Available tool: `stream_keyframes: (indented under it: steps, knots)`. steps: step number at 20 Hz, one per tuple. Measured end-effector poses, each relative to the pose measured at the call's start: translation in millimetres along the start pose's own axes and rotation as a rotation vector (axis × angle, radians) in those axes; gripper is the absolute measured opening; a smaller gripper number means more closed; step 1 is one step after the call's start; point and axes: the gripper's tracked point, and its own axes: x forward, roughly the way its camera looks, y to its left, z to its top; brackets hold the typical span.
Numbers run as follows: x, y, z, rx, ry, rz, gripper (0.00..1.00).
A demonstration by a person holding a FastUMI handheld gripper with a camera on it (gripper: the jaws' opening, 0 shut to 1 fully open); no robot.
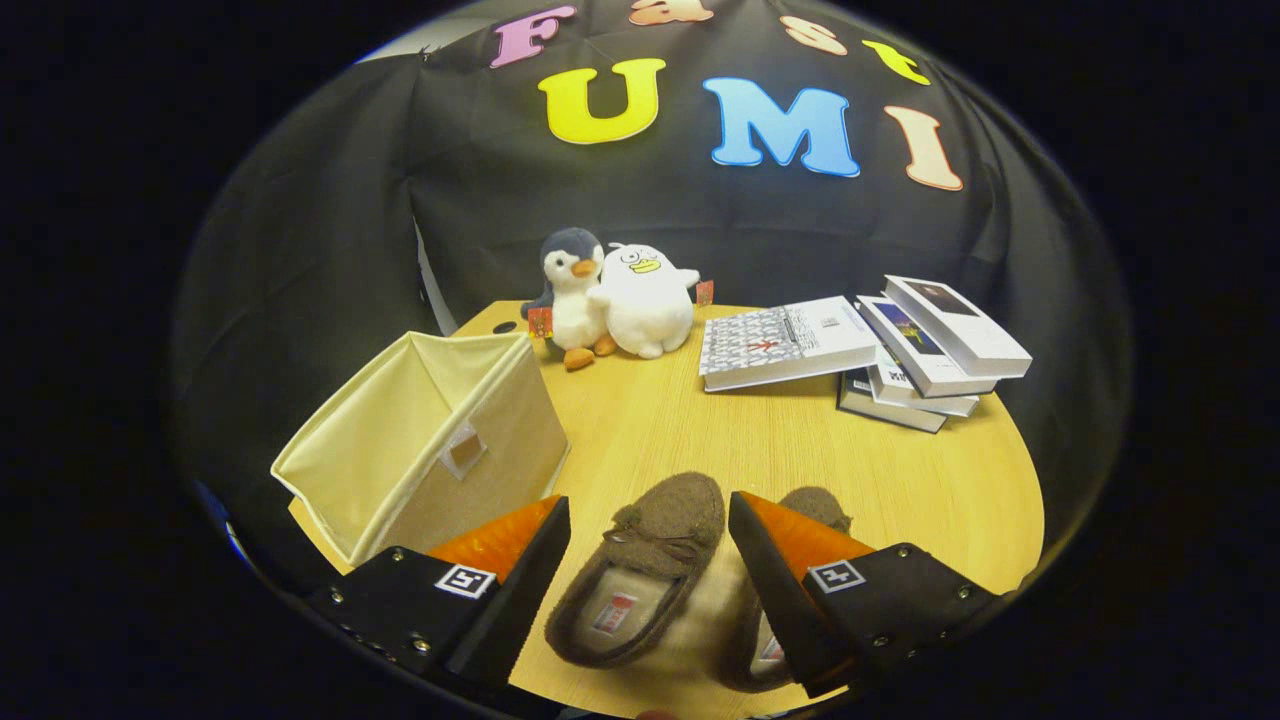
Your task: Open the storage box then place both shoes into the box .Put the left shoe in first, then the right shoe, with the right side of both shoes facing outward in a uniform manner.
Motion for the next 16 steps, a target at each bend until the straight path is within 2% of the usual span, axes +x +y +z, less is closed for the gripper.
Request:
stream_keyframes:
  steps: [12,16]
  knots:
    - [37.9,-15.7,-82.6,0.001,0.212,-0.016,0.98]
    - [54.5,-20.7,-92.9,0.031,0.251,-0.027,0.97]
